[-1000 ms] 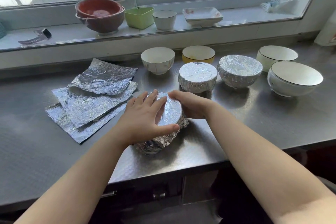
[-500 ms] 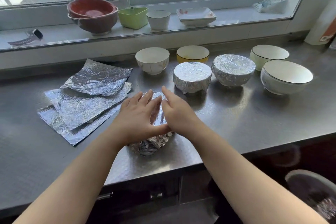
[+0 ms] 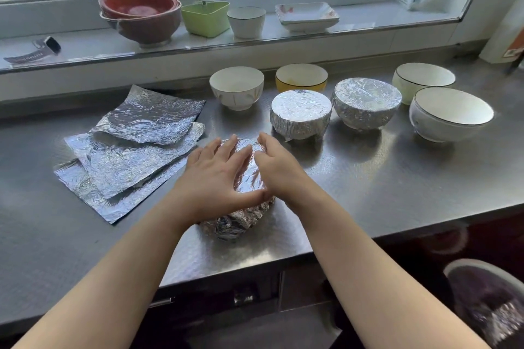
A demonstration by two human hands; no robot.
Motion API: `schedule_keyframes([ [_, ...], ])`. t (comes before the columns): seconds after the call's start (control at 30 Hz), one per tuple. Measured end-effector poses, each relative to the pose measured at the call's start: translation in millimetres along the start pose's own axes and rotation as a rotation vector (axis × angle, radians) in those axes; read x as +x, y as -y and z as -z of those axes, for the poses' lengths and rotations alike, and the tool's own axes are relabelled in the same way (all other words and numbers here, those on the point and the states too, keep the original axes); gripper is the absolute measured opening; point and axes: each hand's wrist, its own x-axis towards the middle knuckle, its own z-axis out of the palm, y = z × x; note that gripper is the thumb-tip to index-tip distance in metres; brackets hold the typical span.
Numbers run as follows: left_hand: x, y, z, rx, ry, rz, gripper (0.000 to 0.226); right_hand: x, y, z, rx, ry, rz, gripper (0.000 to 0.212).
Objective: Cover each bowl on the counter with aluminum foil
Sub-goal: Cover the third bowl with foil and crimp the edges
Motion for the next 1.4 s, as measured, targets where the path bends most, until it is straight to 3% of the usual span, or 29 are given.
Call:
schedule_keyframes([
  [0.2, 1, 1, -1, 0.029, 0.014, 0.0, 0.119, 15, -4, 17, 0.291, 0.098, -0.117, 0.047],
  [0.27, 2, 1, -2, 0.035, 0.01, -0.004, 0.125, 26, -8, 21, 0.339, 0.144, -0.153, 0.053],
  [0.4, 2, 1, -2, 0.023, 0.01, -0.001, 0.129, 38, -7, 26, 0.331, 0.194, -0.209, 0.035],
  [0.57, 1, 0, -1, 0.015, 0.006, 0.004, 0.129, 43, -1, 32, 0.256, 0.243, -0.222, 0.031],
  [0.73, 1, -1, -1, 0.011, 0.003, 0.009, 0.115, 33, -2, 31, 0.371, 0.244, -0.257, 0.022],
  [0.9, 1, -1, -1, 0.011, 0.002, 0.012, 0.115, 20, -11, 24, 0.666, 0.278, -0.296, 0.028],
  [1.1, 0, -1, 0, -0.005, 0.005, 0.012, 0.128, 17, -33, 19, 0.829, 0.341, -0.349, 0.067],
  [1.17, 0, -2, 1, -0.004, 0.012, 0.016, 0.127, 16, -32, 26, 0.774, 0.263, -0.349, 0.067],
  [1.3, -2, -3, 3, -0.012, 0.019, 0.022, 0.118, -2, -12, 53, 0.627, -0.01, -0.27, 0.046],
  [1.4, -2, -3, 2, -0.011, 0.013, 0.027, 0.116, -27, -1, 49, 0.474, -0.1, -0.183, 0.044],
])
